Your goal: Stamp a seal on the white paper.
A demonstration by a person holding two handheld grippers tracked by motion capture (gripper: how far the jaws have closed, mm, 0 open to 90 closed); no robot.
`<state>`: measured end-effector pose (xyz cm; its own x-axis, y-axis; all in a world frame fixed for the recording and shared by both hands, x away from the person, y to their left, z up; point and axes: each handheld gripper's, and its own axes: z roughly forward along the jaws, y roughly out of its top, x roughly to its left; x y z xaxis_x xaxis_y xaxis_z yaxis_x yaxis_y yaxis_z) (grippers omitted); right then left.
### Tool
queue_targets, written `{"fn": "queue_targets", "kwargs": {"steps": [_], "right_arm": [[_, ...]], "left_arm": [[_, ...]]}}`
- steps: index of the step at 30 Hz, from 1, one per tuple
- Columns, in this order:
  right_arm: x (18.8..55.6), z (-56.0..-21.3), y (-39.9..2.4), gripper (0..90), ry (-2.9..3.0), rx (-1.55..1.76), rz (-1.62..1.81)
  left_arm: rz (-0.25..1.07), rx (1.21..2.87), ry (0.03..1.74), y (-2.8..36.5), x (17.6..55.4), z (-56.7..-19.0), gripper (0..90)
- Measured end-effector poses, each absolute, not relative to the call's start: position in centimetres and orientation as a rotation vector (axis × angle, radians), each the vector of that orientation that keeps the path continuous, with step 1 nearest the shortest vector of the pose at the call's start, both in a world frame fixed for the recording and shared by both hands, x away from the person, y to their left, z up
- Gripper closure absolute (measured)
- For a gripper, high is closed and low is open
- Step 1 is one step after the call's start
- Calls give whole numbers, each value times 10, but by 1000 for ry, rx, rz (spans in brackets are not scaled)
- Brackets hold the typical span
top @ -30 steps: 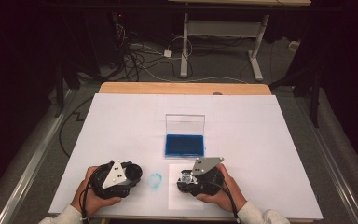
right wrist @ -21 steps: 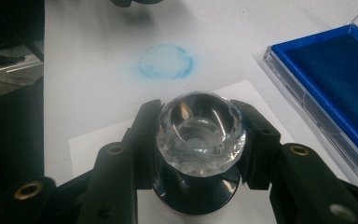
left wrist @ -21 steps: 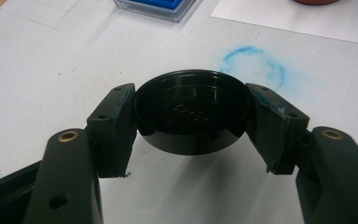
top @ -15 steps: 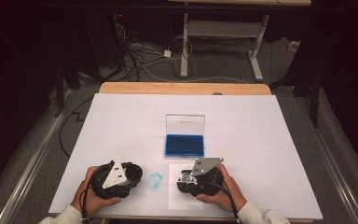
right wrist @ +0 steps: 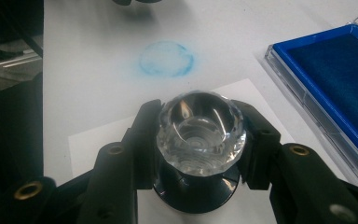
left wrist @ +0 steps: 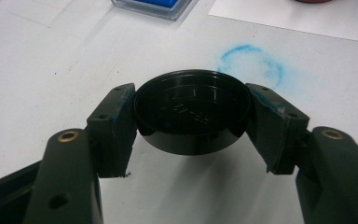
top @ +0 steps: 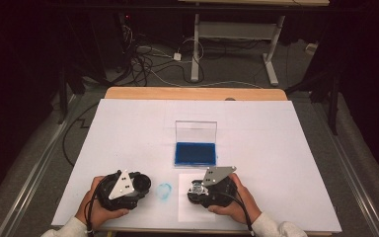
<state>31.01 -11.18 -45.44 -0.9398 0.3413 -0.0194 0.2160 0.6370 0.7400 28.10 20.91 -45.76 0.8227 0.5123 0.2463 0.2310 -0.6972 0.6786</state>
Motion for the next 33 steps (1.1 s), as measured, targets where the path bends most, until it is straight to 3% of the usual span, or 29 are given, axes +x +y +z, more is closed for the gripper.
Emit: {"fn": "queue_targets", "kwargs": {"steps": [19, 33], "right_arm": [[312, -450, -112, 566, 2715, 499, 1169], [307, -407, -133, 566, 2537, 524, 1321]], "left_arm": [[553, 2342, 538, 210, 282, -457, 364], [553, 2346, 535, 207, 283, -458, 364]]}}
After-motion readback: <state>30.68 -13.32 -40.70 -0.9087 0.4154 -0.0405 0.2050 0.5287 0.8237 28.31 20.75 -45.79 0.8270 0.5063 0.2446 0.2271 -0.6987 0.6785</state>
